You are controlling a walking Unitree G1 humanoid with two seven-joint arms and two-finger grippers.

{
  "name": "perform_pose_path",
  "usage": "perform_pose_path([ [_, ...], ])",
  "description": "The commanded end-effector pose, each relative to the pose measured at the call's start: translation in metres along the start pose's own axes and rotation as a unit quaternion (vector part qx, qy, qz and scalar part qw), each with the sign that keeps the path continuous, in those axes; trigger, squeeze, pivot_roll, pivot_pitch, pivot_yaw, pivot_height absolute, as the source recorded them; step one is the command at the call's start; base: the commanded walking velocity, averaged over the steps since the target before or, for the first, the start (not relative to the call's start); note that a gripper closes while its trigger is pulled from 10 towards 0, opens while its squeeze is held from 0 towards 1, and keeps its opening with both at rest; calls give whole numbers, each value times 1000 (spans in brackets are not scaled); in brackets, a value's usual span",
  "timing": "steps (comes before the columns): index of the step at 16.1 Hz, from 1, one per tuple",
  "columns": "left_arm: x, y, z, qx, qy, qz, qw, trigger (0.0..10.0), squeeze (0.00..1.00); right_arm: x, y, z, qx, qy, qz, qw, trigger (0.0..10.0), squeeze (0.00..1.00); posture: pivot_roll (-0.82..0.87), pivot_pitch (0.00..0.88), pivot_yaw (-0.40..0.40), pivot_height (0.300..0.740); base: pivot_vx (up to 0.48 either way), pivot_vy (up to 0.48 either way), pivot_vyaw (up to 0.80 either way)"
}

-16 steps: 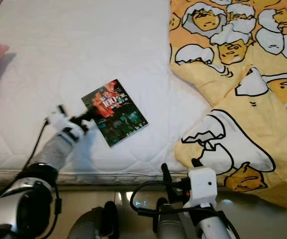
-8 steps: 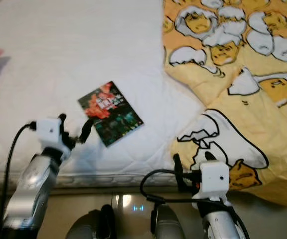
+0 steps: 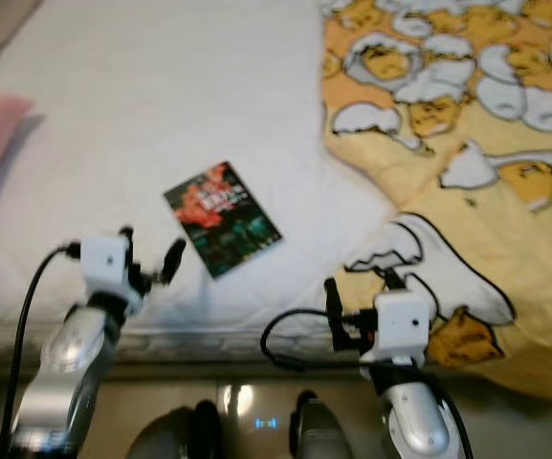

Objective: Clean up the room

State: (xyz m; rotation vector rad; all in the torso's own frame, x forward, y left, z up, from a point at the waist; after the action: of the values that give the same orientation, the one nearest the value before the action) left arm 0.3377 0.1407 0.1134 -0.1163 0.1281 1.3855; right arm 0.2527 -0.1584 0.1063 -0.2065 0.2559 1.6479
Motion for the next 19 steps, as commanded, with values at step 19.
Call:
perform_pose_path([
  [19,10,-43,-64,134,196,71,969,10000,0,-1,1,-17,20,5,2,1000,10000,0,-156,201,21,732,0,100,-409],
])
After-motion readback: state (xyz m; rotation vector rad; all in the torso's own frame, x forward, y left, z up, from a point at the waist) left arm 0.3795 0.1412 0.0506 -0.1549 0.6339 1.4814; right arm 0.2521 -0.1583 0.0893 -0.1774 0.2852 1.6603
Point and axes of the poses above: a point about 5 cm out from each wrist's last joint towards the gripper, its own y axis pointing back from the gripper into the wrist, its own z axis along the axis of the wrist's last joint, x = y × z, the point moved 6 cm from there along -y, pointing out of the wrist towards the gripper, and after that the axes turned 12 degrees about y, right-handed, at the moved point
